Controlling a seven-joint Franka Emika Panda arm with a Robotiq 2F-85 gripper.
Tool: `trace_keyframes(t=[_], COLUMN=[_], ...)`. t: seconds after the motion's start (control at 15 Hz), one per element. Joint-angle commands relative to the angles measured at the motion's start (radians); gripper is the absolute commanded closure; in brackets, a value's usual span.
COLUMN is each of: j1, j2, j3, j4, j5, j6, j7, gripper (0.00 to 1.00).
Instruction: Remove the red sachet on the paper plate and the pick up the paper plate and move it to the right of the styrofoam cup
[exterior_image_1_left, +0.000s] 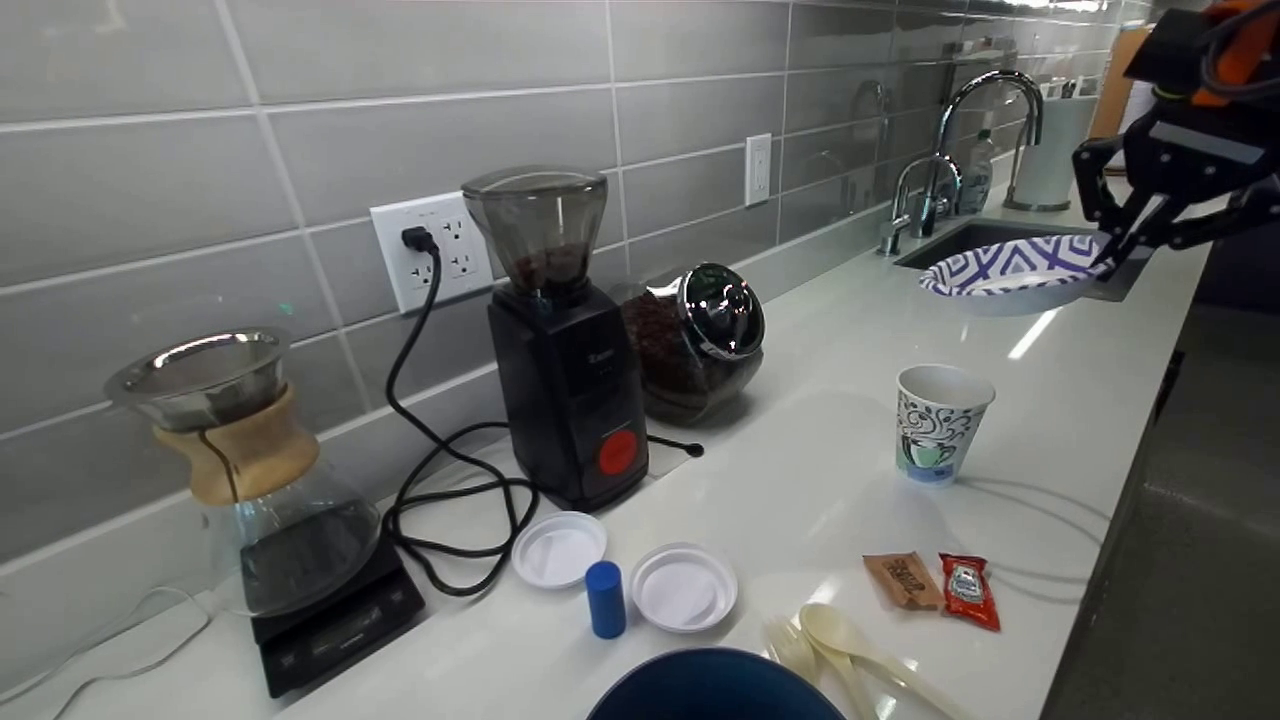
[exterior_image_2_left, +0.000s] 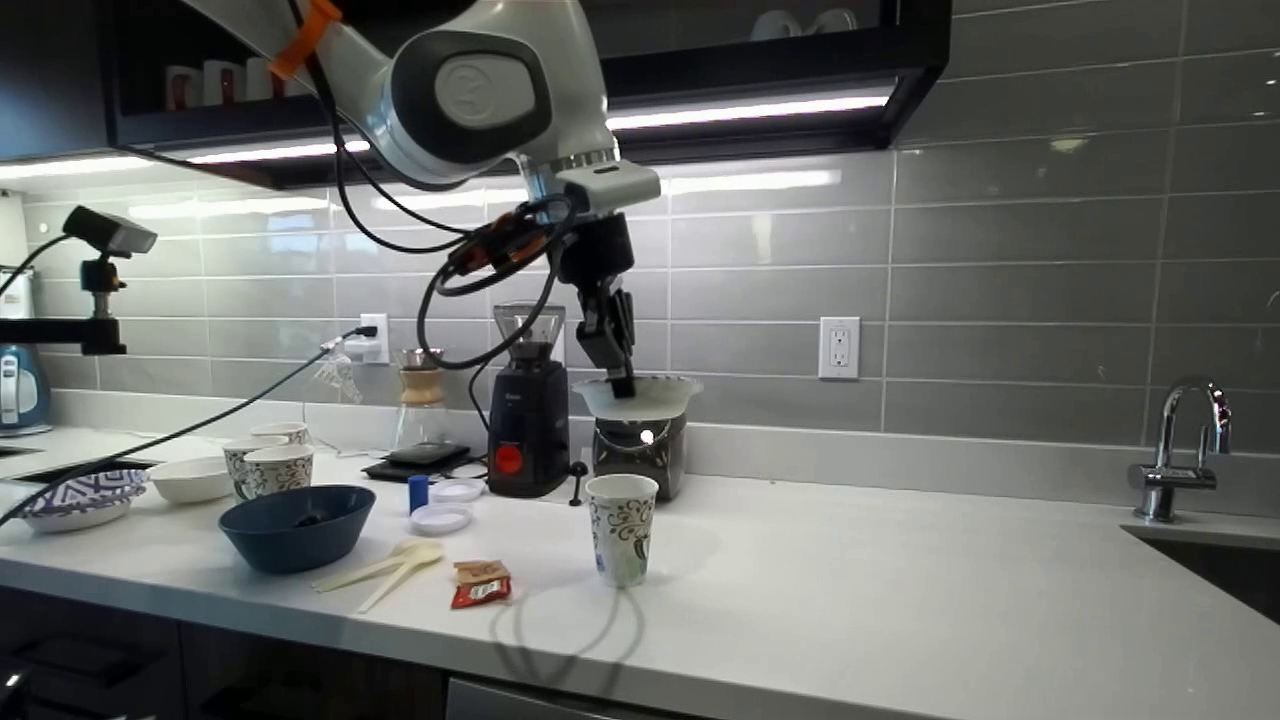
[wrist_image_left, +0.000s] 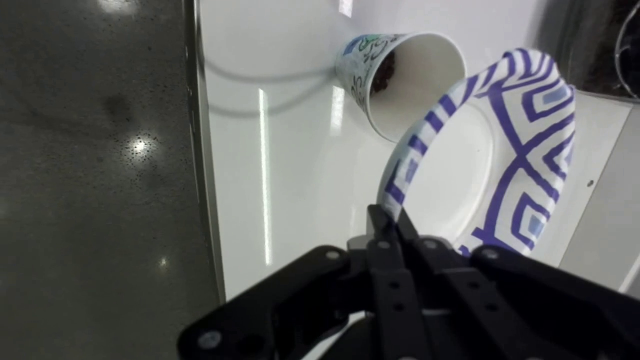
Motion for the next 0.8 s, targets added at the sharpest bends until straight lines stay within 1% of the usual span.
trace_keyframes(t=[0.0,0.2,0.27,0.4,0.53,0.67,0.73], j1=[-0.058,-0.073,-0.066,-0.035,0.009,0.047,0.021], j2=[0.134,0.304,0.358,0.465,0.558,0.631,0.661], j3=[0.049,0.065,0.063,0.036,-0.009,-0.049,-0.031], j4=[0.11,0.244,0.284,0.35,0.401,0.42,0.413], j5=[-0.017,-0.061,-0.086,-0.154,-0.194,-0.16,-0.168], j6=[0.077,0.157,0.184,0.271,0.347,0.416,0.457], j7=[0.193,0.384,0.458,0.582,0.646,0.636,0.638], gripper=[0.99,0.99,0.99,0.99,0.99,0.99,0.99])
